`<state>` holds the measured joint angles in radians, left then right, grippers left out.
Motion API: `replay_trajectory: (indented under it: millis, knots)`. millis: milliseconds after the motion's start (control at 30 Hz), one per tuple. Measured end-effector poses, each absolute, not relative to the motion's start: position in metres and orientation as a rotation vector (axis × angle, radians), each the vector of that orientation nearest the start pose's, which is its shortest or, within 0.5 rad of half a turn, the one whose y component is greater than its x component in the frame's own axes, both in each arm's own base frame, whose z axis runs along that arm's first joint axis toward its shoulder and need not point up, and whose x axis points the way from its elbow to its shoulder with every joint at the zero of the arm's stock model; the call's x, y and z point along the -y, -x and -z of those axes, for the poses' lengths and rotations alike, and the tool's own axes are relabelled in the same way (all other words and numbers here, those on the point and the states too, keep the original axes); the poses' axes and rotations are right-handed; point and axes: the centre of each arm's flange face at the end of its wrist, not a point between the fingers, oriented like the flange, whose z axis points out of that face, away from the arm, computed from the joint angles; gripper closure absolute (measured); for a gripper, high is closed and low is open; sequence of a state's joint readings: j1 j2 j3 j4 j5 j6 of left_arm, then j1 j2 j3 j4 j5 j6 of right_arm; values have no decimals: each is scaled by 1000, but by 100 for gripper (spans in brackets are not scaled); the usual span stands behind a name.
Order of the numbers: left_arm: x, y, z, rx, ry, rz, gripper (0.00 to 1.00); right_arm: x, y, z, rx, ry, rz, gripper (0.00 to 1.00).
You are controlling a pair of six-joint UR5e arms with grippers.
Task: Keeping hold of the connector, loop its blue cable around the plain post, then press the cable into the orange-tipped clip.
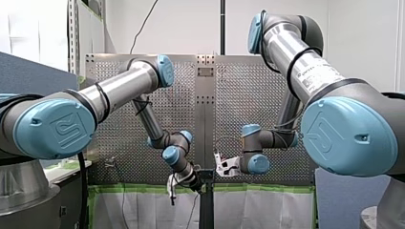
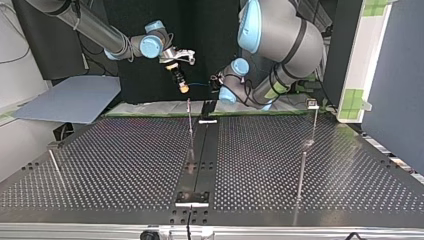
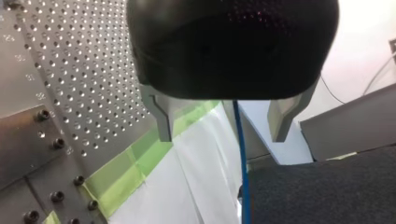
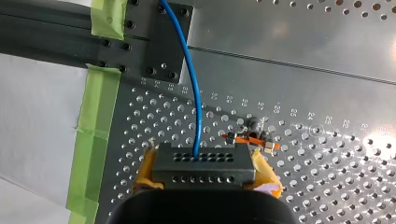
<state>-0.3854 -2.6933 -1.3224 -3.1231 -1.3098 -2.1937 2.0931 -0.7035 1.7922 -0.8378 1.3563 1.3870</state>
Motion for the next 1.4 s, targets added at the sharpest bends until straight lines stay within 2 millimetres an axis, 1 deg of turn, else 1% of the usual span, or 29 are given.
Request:
replay_trajectory:
  millis: [133,400,433,467,500,533,567,633,667,733,800,833,867,900,1167,1400]
  knots:
    - [386,-518,101,-2517,180,767,0,422,-421,31,722,-1983,-1464,100]
    - [389,-527,101,-2467,175,780,0,421,-421,31,722,-1984,-1464,100]
    - [389,-528,101,-2459,168,773,15,421,-421,31,722,-1984,-1464,100]
    - [389,-529,102,-2454,163,766,15,421,-421,31,722,-1984,-1465,100]
    - [388,-530,102,-2449,156,758,40,421,-421,31,722,-1984,-1465,100]
    - [388,-530,102,-2444,148,744,56,421,-421,31,722,-1984,-1465,100]
    - [388,-531,102,-2440,142,733,56,422,-421,31,722,-1983,-1465,100]
    - [387,-531,102,-2432,125,707,63,421,-421,31,722,-1984,-1465,100]
    - [387,-532,102,-2430,117,698,63,422,-421,31,722,-1984,-1465,100]
    - [386,-532,103,-2426,98,679,72,422,-421,31,722,-1983,-1465,100]
    - [385,-531,103,-2425,83,665,72,422,-421,31,722,-1983,-1465,100]
    - [385,-531,103,-2425,72,656,91,422,-421,31,722,-1983,-1465,100]
    - [385,-531,104,-2425,64,651,91,422,-421,31,722,-1984,-1465,100]
    - [385,-530,104,-2425,55,646,100,422,-421,31,722,-1984,-1465,100]
    - [386,-527,105,-2422,-26,612,100,421,-421,31,721,-1985,-1463,100]
    - [376,-524,109,-2410,-38,521,100,422,-420,31,726,-1986,-1458,100]
